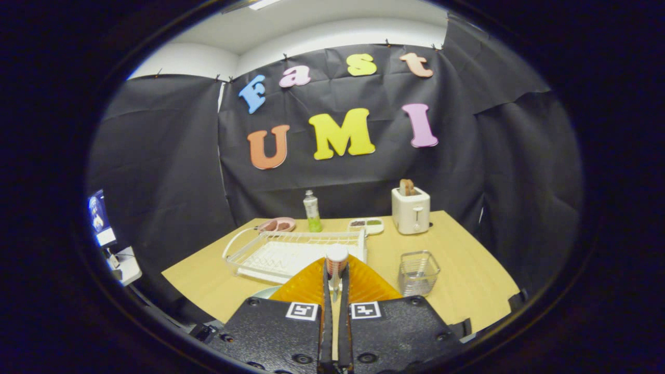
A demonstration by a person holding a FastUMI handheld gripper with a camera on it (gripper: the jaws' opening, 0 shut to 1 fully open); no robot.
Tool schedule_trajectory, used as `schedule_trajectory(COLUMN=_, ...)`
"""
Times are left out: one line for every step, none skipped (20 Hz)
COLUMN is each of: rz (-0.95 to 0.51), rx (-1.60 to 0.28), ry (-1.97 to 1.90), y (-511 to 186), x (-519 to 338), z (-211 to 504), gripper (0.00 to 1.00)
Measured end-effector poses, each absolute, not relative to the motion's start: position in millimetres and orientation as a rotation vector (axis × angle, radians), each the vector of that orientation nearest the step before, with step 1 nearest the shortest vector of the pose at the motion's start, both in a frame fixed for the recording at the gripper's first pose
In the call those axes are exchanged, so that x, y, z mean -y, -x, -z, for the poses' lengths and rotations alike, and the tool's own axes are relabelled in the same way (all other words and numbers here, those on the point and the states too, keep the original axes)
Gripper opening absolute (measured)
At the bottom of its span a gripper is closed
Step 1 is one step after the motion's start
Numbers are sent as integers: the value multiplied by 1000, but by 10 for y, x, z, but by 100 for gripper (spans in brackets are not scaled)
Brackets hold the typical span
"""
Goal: Take the plate from the dish rack, then take the spoon from the basket and place it into the plate.
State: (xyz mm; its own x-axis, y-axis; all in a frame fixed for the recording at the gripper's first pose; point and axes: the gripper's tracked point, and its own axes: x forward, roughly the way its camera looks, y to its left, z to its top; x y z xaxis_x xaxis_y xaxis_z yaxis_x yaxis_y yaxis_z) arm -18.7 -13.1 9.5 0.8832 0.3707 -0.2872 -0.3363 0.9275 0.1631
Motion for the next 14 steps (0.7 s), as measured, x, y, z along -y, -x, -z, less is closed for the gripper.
schedule_trajectory(rz=-393, rx=-341, ry=-109, y=216, x=-60, z=-6, gripper=10)
schedule_trajectory(rz=-415, rx=-358, ry=-111, y=232, x=-216, z=75, gripper=10)
schedule_trajectory(rz=-433, rx=-381, ry=-114, y=237, x=-378, z=173, gripper=10)
schedule_trajectory(rz=-455, rx=-404, ry=-124, y=250, x=-533, z=278, gripper=10)
schedule_trajectory(rz=-477, rx=-437, ry=-138, y=248, x=-696, z=384, gripper=10)
schedule_trajectory(rz=-494, rx=-470, ry=-153, y=245, x=-813, z=484, gripper=10)
schedule_trajectory(rz=-506, rx=-500, ry=-169, y=237, x=-903, z=559, gripper=9)
schedule_trajectory(rz=-515, rx=-534, ry=-190, y=215, x=-982, z=633, gripper=10)
schedule_trajectory(rz=-520, rx=-558, ry=-208, y=193, x=-1036, z=679, gripper=10)
schedule_trajectory(rz=-524, rx=-580, ry=-224, y=173, x=-1080, z=730, gripper=10)
schedule_trajectory(rz=-524, rx=-593, ry=-230, y=153, x=-1102, z=763, gripper=10)
schedule_trajectory(rz=-521, rx=-608, ry=-228, y=131, x=-1119, z=815, gripper=10)
schedule_trajectory(rz=-520, rx=-619, ry=-227, y=123, x=-1117, z=855, gripper=10)
schedule_trajectory(rz=-526, rx=-625, ry=-238, y=115, x=-1127, z=852, gripper=9)
